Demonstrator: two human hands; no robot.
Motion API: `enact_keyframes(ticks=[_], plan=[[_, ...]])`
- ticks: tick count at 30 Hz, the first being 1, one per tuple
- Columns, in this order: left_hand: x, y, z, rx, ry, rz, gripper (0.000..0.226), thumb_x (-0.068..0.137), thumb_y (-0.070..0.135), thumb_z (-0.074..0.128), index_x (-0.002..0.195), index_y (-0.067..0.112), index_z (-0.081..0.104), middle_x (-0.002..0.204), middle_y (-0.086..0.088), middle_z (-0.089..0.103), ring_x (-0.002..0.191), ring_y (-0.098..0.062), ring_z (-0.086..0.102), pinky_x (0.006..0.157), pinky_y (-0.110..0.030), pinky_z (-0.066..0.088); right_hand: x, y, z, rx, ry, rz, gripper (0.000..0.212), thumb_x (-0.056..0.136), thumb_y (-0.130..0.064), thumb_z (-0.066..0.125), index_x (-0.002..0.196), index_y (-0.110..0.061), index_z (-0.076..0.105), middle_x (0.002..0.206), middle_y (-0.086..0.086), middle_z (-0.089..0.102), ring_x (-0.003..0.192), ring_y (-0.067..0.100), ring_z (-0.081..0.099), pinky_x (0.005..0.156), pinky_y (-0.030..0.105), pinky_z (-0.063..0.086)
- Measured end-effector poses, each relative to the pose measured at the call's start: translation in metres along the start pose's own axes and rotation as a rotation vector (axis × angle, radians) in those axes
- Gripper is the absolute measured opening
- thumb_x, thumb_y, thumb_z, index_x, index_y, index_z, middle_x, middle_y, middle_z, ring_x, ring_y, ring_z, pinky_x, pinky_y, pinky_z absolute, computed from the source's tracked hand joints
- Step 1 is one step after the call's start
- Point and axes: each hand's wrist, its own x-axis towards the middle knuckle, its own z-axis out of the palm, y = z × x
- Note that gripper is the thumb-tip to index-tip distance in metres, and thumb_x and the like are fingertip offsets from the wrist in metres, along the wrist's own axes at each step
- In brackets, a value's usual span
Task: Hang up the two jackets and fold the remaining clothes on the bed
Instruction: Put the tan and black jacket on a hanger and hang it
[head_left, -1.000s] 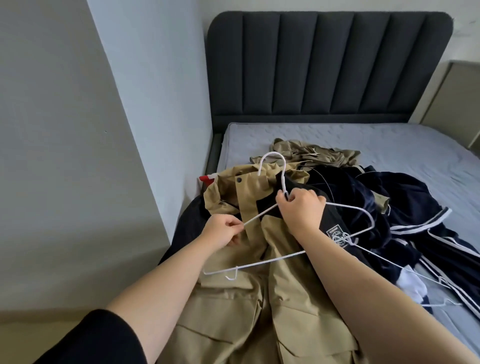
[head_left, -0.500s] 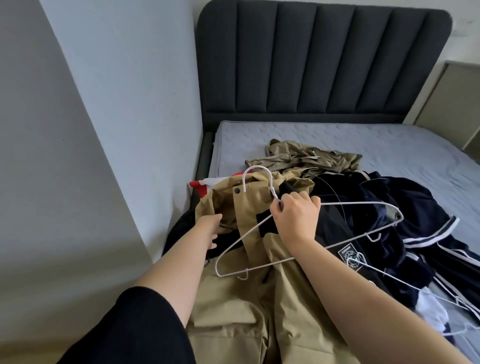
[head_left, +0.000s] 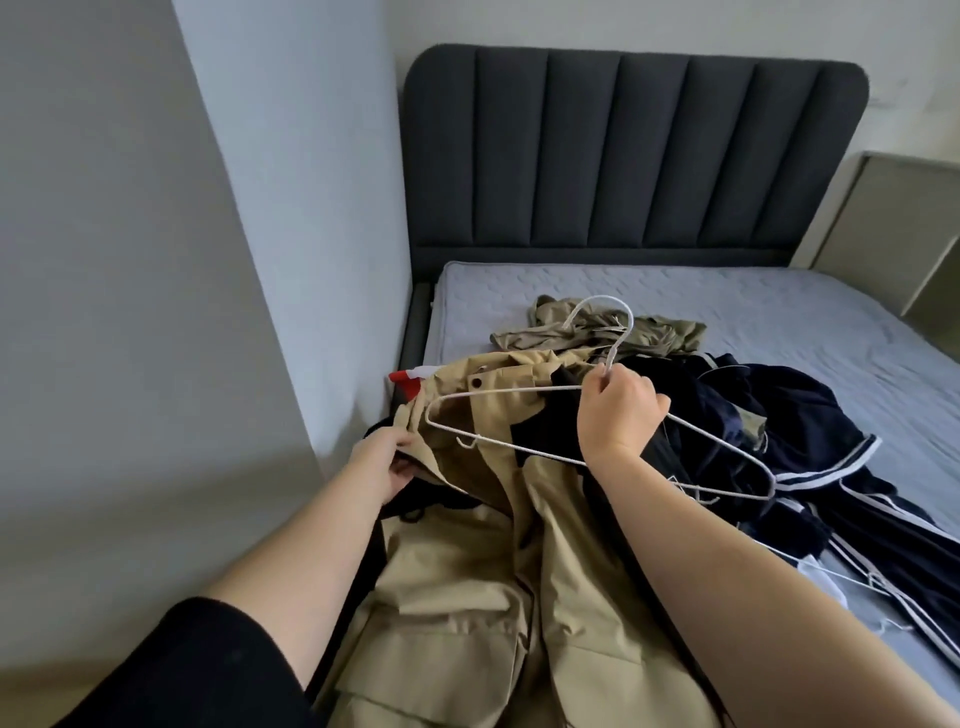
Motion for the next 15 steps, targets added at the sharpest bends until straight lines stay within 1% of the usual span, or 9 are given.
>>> enact_keyframes(ticks=[3,5,7,9,11,12,13,14,15], plan=[[-0.031,0.012,0.001,0.055,-0.01,0.056,0.016,0.087,-0.001,0.044,0.099,0.007,0.052,0.079,-0.011,0.055,0.069,-0.022,0.055,0.053,-0.032,0.044,-0.011,-0.012,-0.015,-0.058,-0.037,-0.132,0.033,0.095,-0.023,0.04,0.07,-0.008,0.056,0.073,0.006,0.06,0.08,0.027,0.051,0.078,0.035,0.026],[-0.056,0.015,0.005,0.07,-0.11,0.06,0.015,0.086,-0.002,0.04,0.089,0.006,0.053,0.076,-0.012,0.056,0.065,-0.022,0.056,0.052,-0.031,0.047,-0.021,-0.022,-0.025,-0.07,-0.039,-0.186,0.033,0.095,-0.024,0.041,0.072,-0.007,0.058,0.074,0.007,0.061,0.081,0.028,0.052,0.078,0.036,0.026],[-0.081,0.018,0.013,0.072,-0.232,0.049,0.021,0.083,-0.004,0.036,0.085,0.007,0.053,0.068,-0.011,0.059,0.057,-0.021,0.058,0.05,-0.026,0.051,-0.03,-0.034,-0.035,-0.056,-0.058,-0.19,0.034,0.096,-0.026,0.04,0.074,-0.007,0.059,0.077,0.007,0.062,0.084,0.028,0.053,0.08,0.036,0.027],[-0.105,0.021,0.021,0.071,-0.336,0.048,0.027,0.082,-0.005,0.031,0.083,0.008,0.056,0.063,-0.01,0.061,0.054,-0.02,0.059,0.054,-0.027,0.052,-0.035,-0.045,-0.043,-0.041,-0.153,-0.128,0.037,0.097,-0.03,0.037,0.081,-0.007,0.061,0.084,0.007,0.064,0.089,0.029,0.055,0.083,0.038,0.03],[-0.123,0.026,0.026,0.062,-0.413,0.076,0.03,0.081,-0.005,0.03,0.084,0.007,0.057,0.076,-0.013,0.058,0.067,-0.022,0.057,0.066,-0.033,0.048,-0.037,-0.055,-0.047,0.048,-0.36,-0.002,0.039,0.097,-0.038,0.04,0.09,-0.007,0.062,0.09,0.008,0.064,0.096,0.031,0.057,0.087,0.039,0.036],[-0.131,0.029,0.026,0.057,-0.439,0.089,0.029,0.081,-0.005,0.03,0.086,0.006,0.057,0.081,-0.014,0.056,0.073,-0.024,0.054,0.071,-0.035,0.046,-0.038,-0.059,-0.049,0.122,-0.469,0.084,0.04,0.096,-0.041,0.043,0.094,-0.006,0.062,0.093,0.01,0.063,0.099,0.032,0.057,0.089,0.04,0.04],[-0.139,0.032,0.025,0.053,-0.459,0.098,0.028,0.081,-0.005,0.03,0.086,0.005,0.056,0.084,-0.014,0.054,0.076,-0.024,0.052,0.073,-0.035,0.045,-0.039,-0.062,-0.052,0.193,-0.537,0.153,0.041,0.095,-0.042,0.046,0.097,-0.005,0.062,0.094,0.011,0.063,0.099,0.033,0.057,0.091,0.041,0.042],[-0.146,0.034,0.021,0.055,-0.482,0.103,0.028,0.081,-0.005,0.03,0.088,0.005,0.055,0.085,-0.015,0.052,0.077,-0.024,0.051,0.073,-0.034,0.044,-0.038,-0.065,-0.054,0.241,-0.564,0.19,0.041,0.095,-0.043,0.047,0.093,-0.005,0.062,0.092,0.011,0.063,0.096,0.032,0.058,0.089,0.041,0.044],[-0.153,0.035,0.016,0.071,-0.514,0.106,0.029,0.081,-0.006,0.03,0.09,0.005,0.055,0.085,-0.014,0.051,0.075,-0.023,0.051,0.07,-0.033,0.045,-0.037,-0.068,-0.057,0.274,-0.568,0.209,0.041,0.095,-0.043,0.048,0.08,-0.007,0.06,0.083,0.009,0.061,0.089,0.031,0.057,0.084,0.039,0.044]])
